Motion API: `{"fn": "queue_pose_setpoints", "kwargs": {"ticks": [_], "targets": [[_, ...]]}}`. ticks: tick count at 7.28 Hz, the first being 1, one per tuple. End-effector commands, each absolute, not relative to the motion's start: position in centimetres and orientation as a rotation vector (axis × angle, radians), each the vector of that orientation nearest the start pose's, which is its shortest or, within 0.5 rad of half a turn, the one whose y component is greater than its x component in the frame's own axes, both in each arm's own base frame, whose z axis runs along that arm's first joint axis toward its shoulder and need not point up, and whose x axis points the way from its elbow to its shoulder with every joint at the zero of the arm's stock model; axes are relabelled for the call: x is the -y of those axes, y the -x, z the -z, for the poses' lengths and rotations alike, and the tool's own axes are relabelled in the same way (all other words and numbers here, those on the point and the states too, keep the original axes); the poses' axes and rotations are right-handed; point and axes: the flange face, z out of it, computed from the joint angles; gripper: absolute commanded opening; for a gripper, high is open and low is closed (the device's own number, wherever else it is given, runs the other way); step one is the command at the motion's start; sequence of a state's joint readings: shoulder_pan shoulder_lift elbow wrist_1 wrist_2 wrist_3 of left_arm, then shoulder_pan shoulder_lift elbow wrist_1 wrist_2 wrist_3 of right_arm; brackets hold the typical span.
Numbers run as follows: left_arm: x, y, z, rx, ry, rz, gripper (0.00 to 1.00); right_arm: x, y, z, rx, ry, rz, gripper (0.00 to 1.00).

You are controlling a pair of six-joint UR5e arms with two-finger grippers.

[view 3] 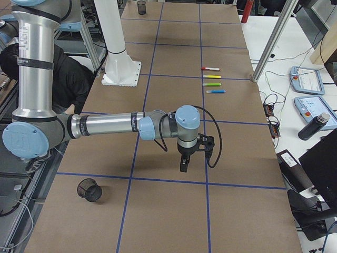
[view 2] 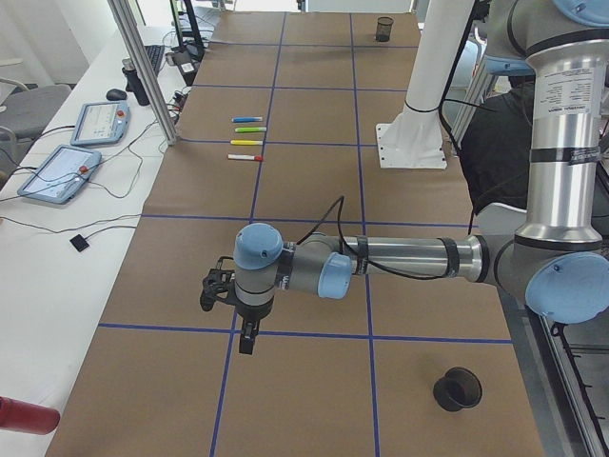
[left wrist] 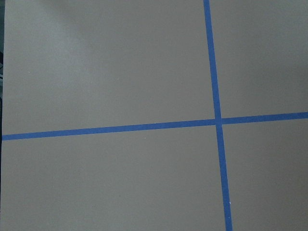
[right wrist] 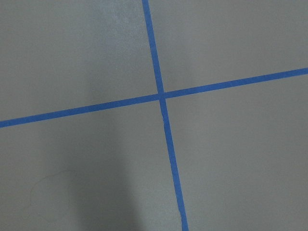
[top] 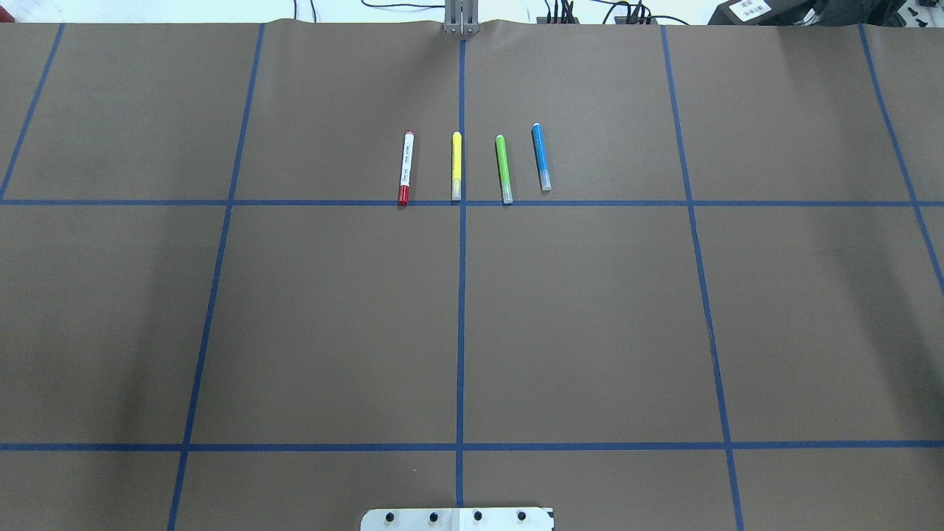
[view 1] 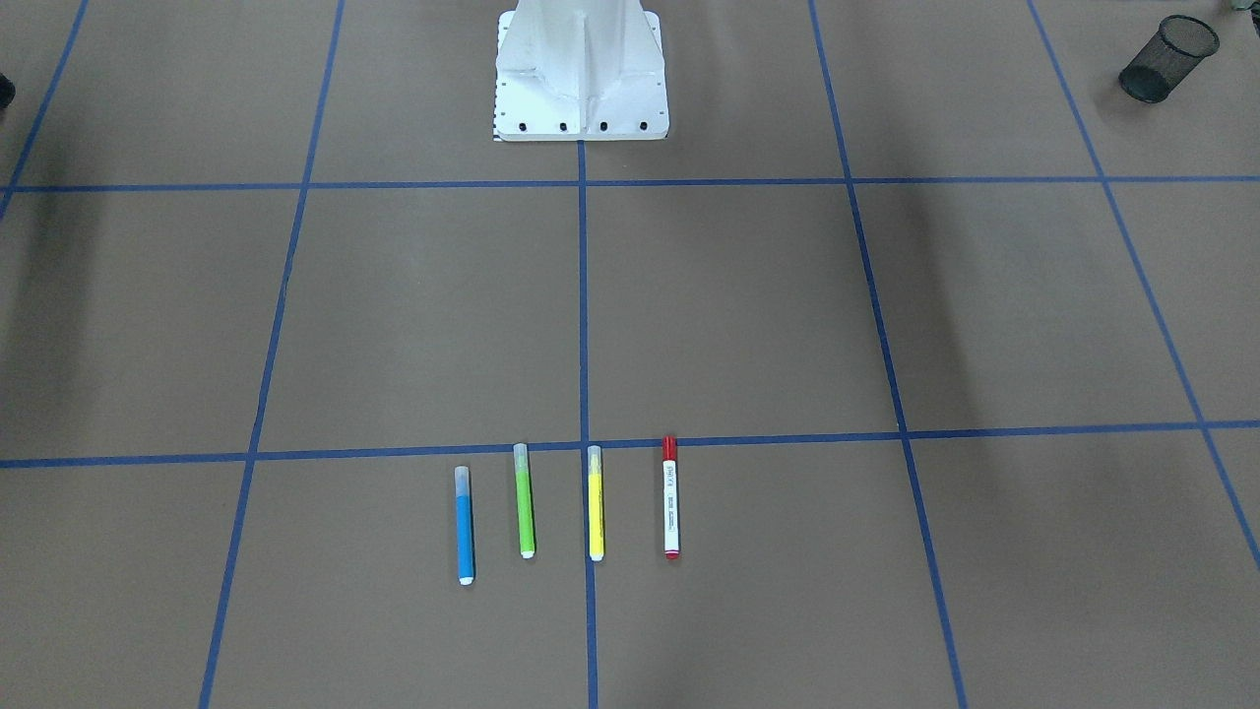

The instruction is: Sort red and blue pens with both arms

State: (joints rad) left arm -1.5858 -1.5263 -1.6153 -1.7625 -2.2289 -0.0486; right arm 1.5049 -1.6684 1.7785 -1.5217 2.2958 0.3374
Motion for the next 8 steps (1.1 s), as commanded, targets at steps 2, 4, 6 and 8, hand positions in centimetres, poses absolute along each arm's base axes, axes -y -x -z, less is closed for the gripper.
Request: {"fn": "queue_pose_setpoints", "kwargs": {"ticks": [2, 4, 6, 8], "targets": [[48.0, 7.8, -65.1, -0.659, -0.161, 0.000, 1.00, 46.5, -3.7, -59.1, 0.743, -0.023, -0.194, 1.00], [47.7, 7.8, -65.2, -0.662, -0.161, 0.000, 1.00, 46.6, -3.7, -59.0, 0.743, -0.027, -0.190, 1.00], [47.8, 7.7, -64.8, -0.671, -0.178, -0.013, 1.00, 47.4, -3.6, -57.8, 0.741, -0.051, -0.180, 1.00], [48.0, 7.6, -64.3, -0.673, -0.184, -0.013, 1.00, 51.3, -2.2, -53.9, 0.752, -0.113, -0.132, 1.00]]}}
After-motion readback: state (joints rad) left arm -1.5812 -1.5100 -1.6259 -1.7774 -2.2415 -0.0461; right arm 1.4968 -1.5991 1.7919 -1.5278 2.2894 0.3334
